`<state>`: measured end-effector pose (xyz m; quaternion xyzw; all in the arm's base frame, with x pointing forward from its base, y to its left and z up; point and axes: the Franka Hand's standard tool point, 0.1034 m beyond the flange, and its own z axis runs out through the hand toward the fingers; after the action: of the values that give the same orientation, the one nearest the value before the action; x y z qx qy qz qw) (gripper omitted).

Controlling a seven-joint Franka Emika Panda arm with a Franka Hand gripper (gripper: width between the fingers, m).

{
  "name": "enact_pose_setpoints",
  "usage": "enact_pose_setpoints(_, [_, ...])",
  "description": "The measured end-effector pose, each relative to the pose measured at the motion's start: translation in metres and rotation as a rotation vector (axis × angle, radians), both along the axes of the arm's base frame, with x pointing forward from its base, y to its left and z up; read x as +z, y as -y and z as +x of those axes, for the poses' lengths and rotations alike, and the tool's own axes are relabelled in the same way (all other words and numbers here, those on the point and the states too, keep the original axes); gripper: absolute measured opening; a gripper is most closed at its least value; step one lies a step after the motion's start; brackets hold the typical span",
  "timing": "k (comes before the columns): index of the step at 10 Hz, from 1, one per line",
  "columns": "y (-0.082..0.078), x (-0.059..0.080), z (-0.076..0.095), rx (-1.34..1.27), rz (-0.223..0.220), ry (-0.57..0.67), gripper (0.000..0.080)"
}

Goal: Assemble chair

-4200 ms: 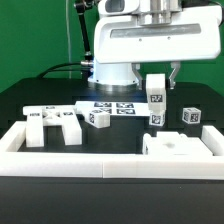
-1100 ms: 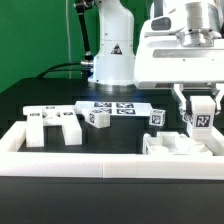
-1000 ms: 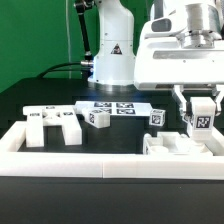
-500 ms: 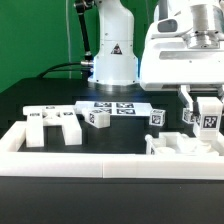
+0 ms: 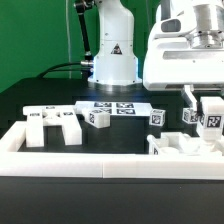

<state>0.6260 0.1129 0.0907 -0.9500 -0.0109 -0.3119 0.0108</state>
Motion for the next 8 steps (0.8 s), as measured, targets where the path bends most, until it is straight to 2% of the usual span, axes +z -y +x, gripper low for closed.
enact_pose_setpoints(4, [-0.0005, 0.0010, -0.0009, 0.001, 0.000, 0.000, 0.0291])
enact_pose_setpoints(8, [-0.0022, -0.0074, -0.0071, 0.006, -0.004, -0.016, 0.0291])
